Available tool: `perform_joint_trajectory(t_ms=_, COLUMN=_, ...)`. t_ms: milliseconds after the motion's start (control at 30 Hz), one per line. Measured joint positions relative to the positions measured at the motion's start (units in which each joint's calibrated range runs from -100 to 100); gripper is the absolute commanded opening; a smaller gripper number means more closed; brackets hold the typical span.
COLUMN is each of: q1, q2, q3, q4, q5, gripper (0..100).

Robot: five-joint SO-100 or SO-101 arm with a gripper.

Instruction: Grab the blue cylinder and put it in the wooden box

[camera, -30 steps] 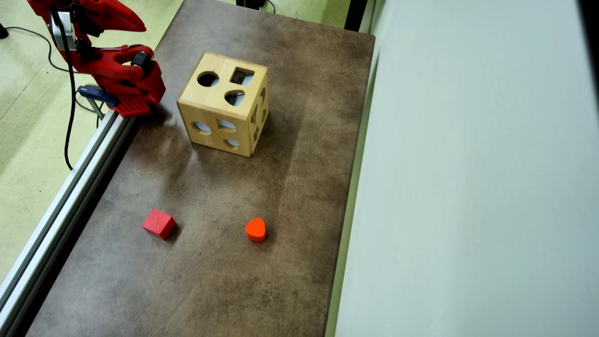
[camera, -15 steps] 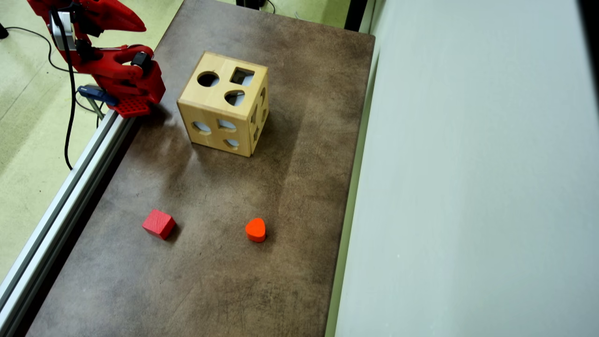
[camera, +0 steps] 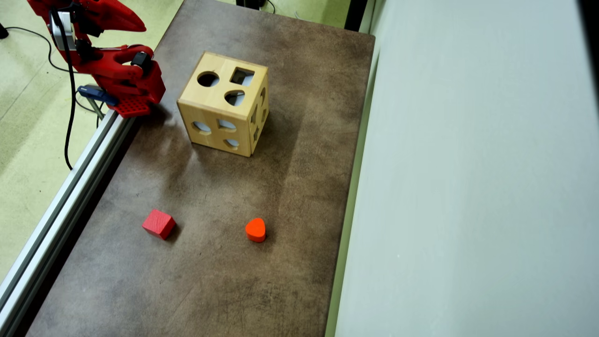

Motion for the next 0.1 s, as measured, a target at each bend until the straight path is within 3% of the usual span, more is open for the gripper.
perform_joint_trajectory(t_ms=100, q1=0.00, q2=0.00, q3=0.00, q4=0.00, q5=0.00, gripper=2)
